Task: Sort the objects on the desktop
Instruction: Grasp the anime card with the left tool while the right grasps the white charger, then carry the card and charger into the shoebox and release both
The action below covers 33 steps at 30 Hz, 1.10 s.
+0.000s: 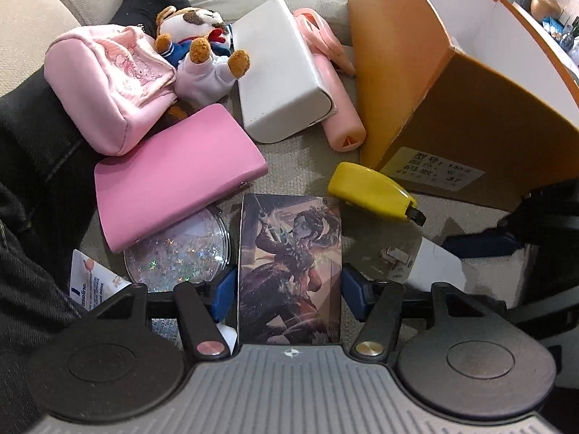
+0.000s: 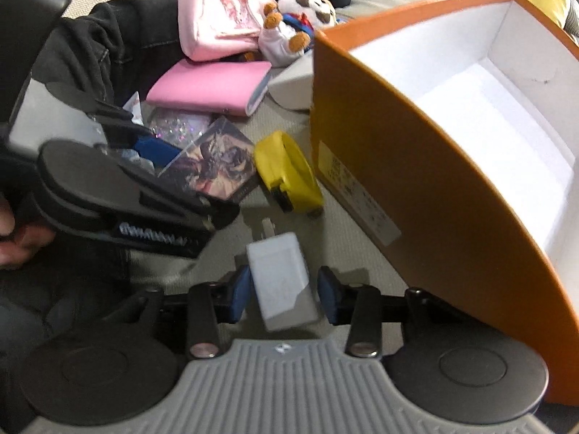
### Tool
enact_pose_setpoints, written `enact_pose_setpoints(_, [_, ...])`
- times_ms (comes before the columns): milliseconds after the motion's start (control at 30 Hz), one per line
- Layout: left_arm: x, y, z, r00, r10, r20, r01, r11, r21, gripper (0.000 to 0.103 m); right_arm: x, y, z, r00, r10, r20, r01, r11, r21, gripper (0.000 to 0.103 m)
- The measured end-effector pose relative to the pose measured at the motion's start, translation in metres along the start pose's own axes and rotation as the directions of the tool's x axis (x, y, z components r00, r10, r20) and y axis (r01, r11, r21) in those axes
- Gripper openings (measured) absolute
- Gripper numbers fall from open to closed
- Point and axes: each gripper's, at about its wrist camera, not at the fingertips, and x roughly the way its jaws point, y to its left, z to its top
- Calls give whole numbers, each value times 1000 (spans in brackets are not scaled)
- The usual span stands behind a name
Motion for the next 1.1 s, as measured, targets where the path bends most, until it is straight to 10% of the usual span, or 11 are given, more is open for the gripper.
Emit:
enact_pose_setpoints(600, [-73, 17, -31, 988, -69, 141, 81, 994, -80, 67, -57, -10, -12, 989, 60, 138, -81, 986, 147, 36])
enact_pose_setpoints(1100, [-143, -31, 45, 914, -129, 384, 92, 989, 112, 67, -167, -37, 9, 896, -32, 443, -61, 979, 194, 36])
